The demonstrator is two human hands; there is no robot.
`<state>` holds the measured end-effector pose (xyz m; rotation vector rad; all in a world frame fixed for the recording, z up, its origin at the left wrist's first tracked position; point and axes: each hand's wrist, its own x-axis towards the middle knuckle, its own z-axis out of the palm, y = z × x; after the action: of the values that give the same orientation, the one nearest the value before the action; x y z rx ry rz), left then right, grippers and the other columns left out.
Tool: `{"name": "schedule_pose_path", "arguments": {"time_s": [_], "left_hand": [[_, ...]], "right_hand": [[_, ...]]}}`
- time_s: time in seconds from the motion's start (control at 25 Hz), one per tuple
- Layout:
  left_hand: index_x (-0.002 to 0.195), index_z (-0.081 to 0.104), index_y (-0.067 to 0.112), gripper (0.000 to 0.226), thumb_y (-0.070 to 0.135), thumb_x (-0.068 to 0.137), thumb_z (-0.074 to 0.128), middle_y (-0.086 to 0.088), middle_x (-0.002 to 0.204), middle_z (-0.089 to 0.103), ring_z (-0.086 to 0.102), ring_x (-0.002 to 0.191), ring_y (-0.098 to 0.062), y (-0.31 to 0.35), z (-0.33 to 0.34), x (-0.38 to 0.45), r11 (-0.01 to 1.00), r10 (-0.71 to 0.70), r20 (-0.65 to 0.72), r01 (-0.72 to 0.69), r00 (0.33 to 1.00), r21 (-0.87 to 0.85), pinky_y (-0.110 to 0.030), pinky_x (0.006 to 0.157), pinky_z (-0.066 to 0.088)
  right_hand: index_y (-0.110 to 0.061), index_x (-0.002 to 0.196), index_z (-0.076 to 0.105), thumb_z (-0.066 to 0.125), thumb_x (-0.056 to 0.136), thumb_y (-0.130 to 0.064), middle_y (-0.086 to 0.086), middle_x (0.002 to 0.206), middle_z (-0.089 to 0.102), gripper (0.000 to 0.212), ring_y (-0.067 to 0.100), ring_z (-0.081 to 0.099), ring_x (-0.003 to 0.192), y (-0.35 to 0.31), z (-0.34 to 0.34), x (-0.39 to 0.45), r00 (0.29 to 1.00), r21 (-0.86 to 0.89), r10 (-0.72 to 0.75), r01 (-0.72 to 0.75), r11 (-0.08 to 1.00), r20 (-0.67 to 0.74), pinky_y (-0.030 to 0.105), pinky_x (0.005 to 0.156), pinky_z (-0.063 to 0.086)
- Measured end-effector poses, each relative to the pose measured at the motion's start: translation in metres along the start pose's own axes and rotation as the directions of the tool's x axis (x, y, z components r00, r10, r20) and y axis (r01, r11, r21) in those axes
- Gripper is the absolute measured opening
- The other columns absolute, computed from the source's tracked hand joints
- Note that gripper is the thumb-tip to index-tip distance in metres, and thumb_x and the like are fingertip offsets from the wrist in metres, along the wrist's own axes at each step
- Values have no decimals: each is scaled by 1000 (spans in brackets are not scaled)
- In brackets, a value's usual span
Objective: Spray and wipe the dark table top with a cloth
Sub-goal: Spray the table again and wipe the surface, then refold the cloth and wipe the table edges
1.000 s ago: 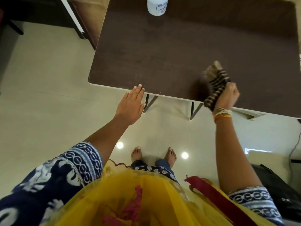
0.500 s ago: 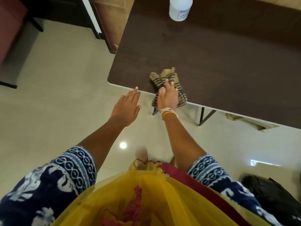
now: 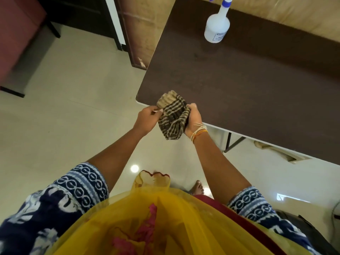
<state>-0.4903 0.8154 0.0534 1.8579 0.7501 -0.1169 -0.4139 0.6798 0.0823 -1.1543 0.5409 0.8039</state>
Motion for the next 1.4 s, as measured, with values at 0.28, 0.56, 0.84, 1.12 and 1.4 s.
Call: {"name": "schedule_pose_path", "arguments": {"time_s": [0.28,0.56,0.84,1.12,1.4], "left_hand": [[113,68,14,48,54,95,48,-11,109,74,72,98,-26,92,26,13,582,-127,474,452,871,-676,-42,90,56],[121,63,7,29,17,94,63,-18,114,70,68,104,-32,139,61,96,568,-183,307,355,934,-742,-49,88,56],[125,61,10,34,20,93,65,-16,118,69,67,106,-32,182,56,184,522,-319,202,350,926,-778,-53,90,53],[126,60,15,45,20,84,76,-9,118,69,67,107,-27,195,38,229,616,-332,109,303,937,-727,-50,92,53],[121,62,18,32,28,91,66,-10,119,68,65,108,-31,182,16,233,566,-375,117,327,920,-756,-53,96,50]], "right_hand": [[-13,67,47,48,71,-17,8,77,50,5,24,52,68,-57,-23,0,1000,150,19,-16,989,-21,34,72,46],[10,90,65,48,62,-2,11,75,59,35,25,55,70,-153,-17,76,964,-438,-267,231,869,-20,33,68,48],[-10,130,54,65,75,-14,14,128,56,57,25,56,112,-284,12,172,824,-642,-564,408,649,-46,32,92,48],[0,119,64,71,82,-29,3,101,65,47,16,60,95,-339,31,244,779,-751,-574,531,392,251,23,79,41],[-9,100,68,66,86,-38,4,75,64,32,21,65,67,-300,36,201,839,-558,-496,527,641,223,34,63,55]]}}
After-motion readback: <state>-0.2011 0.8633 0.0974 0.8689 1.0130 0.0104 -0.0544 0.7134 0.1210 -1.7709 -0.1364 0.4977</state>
